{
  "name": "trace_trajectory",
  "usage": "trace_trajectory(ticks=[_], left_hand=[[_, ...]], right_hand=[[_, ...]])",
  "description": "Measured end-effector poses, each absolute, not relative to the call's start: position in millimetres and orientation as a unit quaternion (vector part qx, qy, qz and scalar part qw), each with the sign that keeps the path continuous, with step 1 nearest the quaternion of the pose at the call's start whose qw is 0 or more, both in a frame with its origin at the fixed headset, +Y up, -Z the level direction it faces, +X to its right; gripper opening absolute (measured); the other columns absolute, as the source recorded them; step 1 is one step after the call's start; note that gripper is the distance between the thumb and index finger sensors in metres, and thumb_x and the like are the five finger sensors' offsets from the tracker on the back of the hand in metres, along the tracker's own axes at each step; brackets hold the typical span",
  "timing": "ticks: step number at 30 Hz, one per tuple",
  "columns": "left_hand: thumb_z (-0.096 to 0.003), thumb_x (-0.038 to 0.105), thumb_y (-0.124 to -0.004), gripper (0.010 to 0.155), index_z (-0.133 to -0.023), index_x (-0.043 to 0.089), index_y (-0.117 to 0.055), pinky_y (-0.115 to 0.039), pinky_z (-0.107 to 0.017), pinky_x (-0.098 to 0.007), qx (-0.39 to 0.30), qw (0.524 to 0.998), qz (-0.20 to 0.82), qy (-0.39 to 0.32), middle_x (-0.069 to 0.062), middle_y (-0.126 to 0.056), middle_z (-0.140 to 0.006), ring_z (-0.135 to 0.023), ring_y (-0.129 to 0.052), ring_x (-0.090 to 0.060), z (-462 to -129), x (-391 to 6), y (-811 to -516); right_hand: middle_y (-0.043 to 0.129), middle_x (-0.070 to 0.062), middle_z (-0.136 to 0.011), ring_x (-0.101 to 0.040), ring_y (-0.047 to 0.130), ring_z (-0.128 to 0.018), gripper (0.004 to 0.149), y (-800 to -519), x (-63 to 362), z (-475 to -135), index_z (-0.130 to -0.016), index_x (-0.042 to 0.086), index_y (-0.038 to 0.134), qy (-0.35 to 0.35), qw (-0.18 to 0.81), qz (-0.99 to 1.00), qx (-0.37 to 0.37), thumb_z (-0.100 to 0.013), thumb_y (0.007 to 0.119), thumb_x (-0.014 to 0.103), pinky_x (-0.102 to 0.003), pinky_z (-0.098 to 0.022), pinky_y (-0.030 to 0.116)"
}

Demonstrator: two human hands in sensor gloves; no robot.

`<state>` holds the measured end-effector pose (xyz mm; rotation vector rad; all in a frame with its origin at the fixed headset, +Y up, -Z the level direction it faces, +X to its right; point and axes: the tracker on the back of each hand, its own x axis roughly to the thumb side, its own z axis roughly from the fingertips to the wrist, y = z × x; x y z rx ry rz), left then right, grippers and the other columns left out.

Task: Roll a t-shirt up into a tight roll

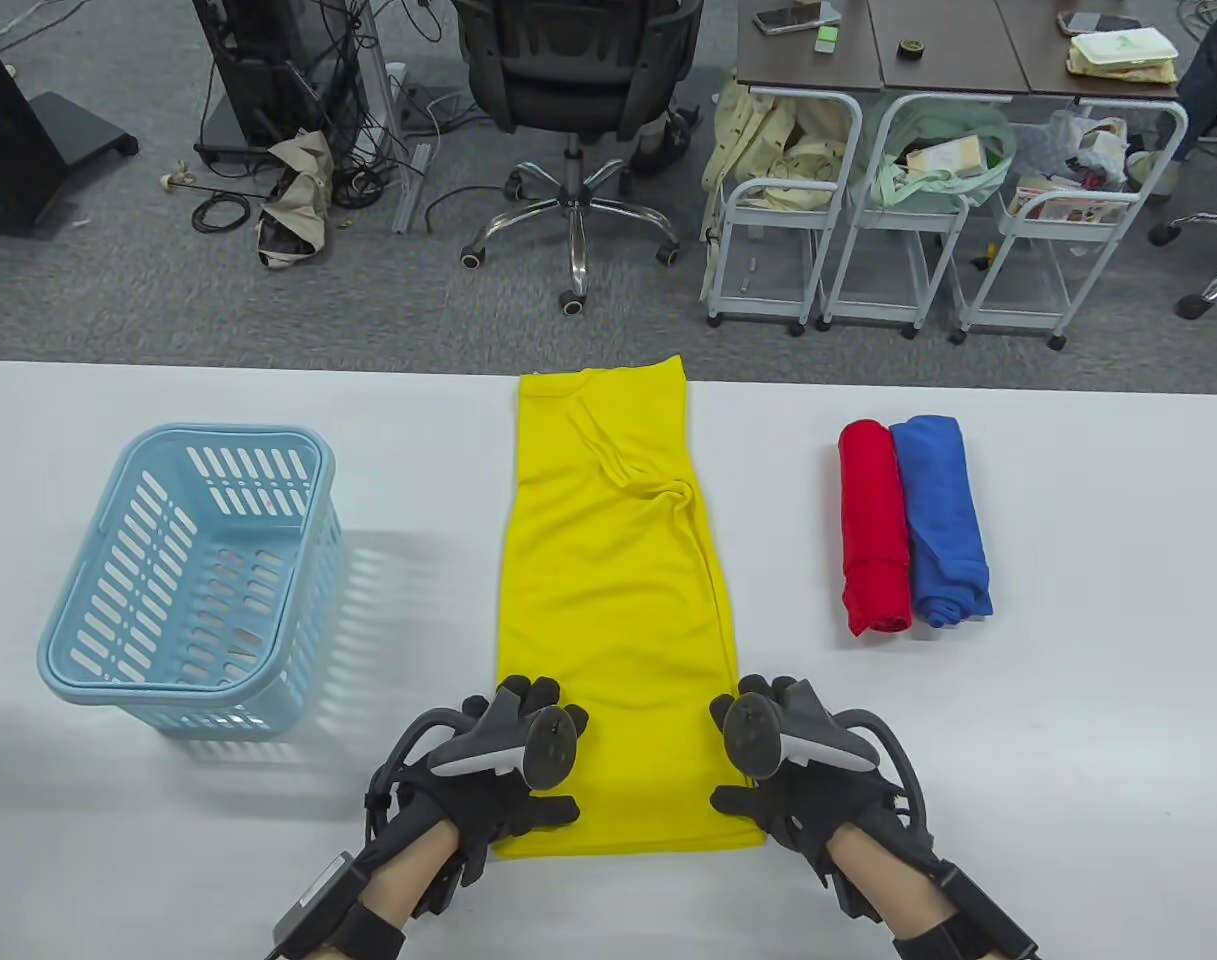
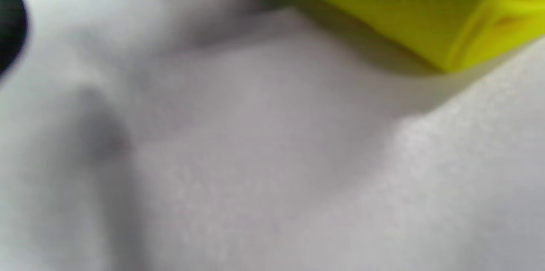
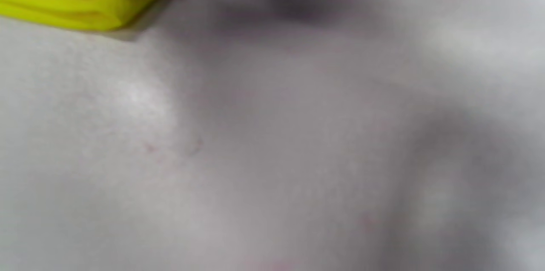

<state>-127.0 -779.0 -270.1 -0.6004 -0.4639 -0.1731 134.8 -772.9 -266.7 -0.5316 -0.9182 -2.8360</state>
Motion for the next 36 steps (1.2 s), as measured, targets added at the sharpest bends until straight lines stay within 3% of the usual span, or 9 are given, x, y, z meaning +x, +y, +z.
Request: trace_trajectory(ticks=[6,9,12,16,22,26,31,34,36], left_hand=[[-0.0429,0.064,-0.074,0.075,-0.106,0.029,-0.055,-0.063,-0.074,-0.049,-0.201,0.938,-0.106,-0.261,-0.004,-0.064,-0.110,-0.094,-0.071,-0.027,-258.8,-123.9,-748.3],[-0.0410,0.063,-0.079,0.069,-0.100,0.029,-0.063,-0.067,-0.072,-0.049,-0.231,0.928,-0.077,-0.282,-0.003,-0.071,-0.106,-0.090,-0.076,-0.027,-256.0,-118.4,-754.5],[-0.0382,0.066,-0.079,0.077,-0.102,0.028,-0.058,-0.066,-0.072,-0.049,-0.241,0.921,-0.112,-0.284,-0.005,-0.064,-0.108,-0.091,-0.071,-0.028,-252.7,-113.6,-758.2],[-0.0389,0.065,-0.078,0.084,-0.107,0.024,-0.051,-0.065,-0.074,-0.050,-0.237,0.920,-0.141,-0.278,-0.006,-0.063,-0.107,-0.093,-0.072,-0.029,-249.6,-108.0,-758.7],[-0.0468,0.043,-0.080,0.060,-0.100,0.023,-0.062,-0.076,-0.068,-0.048,-0.189,0.929,-0.160,-0.275,0.002,-0.084,-0.087,-0.077,-0.091,-0.020,-250.0,-100.6,-759.6],[-0.0458,0.043,-0.080,0.058,-0.098,0.022,-0.065,-0.079,-0.065,-0.047,-0.174,0.931,-0.156,-0.279,0.003,-0.087,-0.082,-0.070,-0.094,-0.018,-250.9,-101.1,-759.4],[-0.0487,0.040,-0.072,0.050,-0.095,0.022,-0.076,-0.077,-0.065,-0.050,-0.170,0.948,-0.044,-0.267,0.002,-0.093,-0.076,-0.065,-0.095,-0.020,-259.6,-122.7,-746.9],[-0.0515,0.036,-0.068,0.044,-0.091,0.019,-0.079,-0.071,-0.068,-0.055,-0.138,0.956,0.061,-0.254,-0.003,-0.092,-0.075,-0.068,-0.092,-0.026,-265.0,-138.1,-727.7],[-0.0529,0.038,-0.061,0.044,-0.093,0.023,-0.072,-0.065,-0.073,-0.056,-0.096,0.961,0.069,-0.249,-0.002,-0.084,-0.086,-0.080,-0.085,-0.027,-265.7,-146.2,-716.7]], right_hand=[[0.022,-0.013,-0.121,-0.042,0.030,-0.111,0.083,-746.5,122.3,-252.2,-0.115,0.031,0.025,-0.249,0.029,-0.930,-0.270,-0.053,0.074,0.055,-0.057,-0.077,0.036],[0.042,-0.009,-0.117,-0.036,0.054,-0.104,0.083,-749.0,116.4,-248.8,-0.112,0.027,0.043,-0.240,0.053,-0.925,-0.290,-0.047,0.088,0.050,-0.054,-0.073,0.050],[0.040,-0.008,-0.116,-0.033,0.055,-0.101,0.083,-753.6,114.9,-249.7,-0.110,0.027,0.045,-0.243,0.072,-0.923,-0.289,-0.044,0.092,0.046,-0.053,-0.072,0.051],[0.047,-0.006,-0.115,-0.032,0.061,-0.099,0.072,-751.7,112.0,-248.9,-0.108,0.026,0.051,-0.230,0.086,-0.927,-0.283,-0.049,0.091,0.039,-0.052,-0.072,0.054],[0.069,-0.003,-0.099,-0.024,0.084,-0.080,0.057,-754.2,107.4,-250.8,-0.104,0.026,0.057,-0.188,0.099,-0.933,-0.290,-0.055,0.085,0.030,-0.047,-0.065,0.066],[0.071,-0.004,-0.097,-0.019,0.090,-0.068,0.054,-756.0,111.8,-257.1,-0.105,0.026,0.057,-0.195,0.063,-0.936,-0.288,-0.057,0.081,0.029,-0.045,-0.060,0.071],[0.072,-0.008,-0.092,-0.020,0.087,-0.065,0.039,-744.4,122.8,-267.9,-0.097,0.025,0.068,-0.208,0.000,-0.941,-0.268,-0.059,0.072,0.029,-0.047,-0.060,0.068],[0.069,-0.006,-0.091,-0.024,0.080,-0.072,0.037,-719.7,127.3,-269.0,-0.096,0.023,0.065,-0.161,-0.024,-0.957,-0.240,-0.060,0.067,0.032,-0.050,-0.064,0.061],[0.059,-0.008,-0.103,-0.030,0.070,-0.094,0.037,-705.7,130.0,-268.3,-0.097,0.022,0.058,-0.136,-0.060,-0.960,-0.238,-0.062,0.061,0.033,-0.054,-0.073,0.053]])
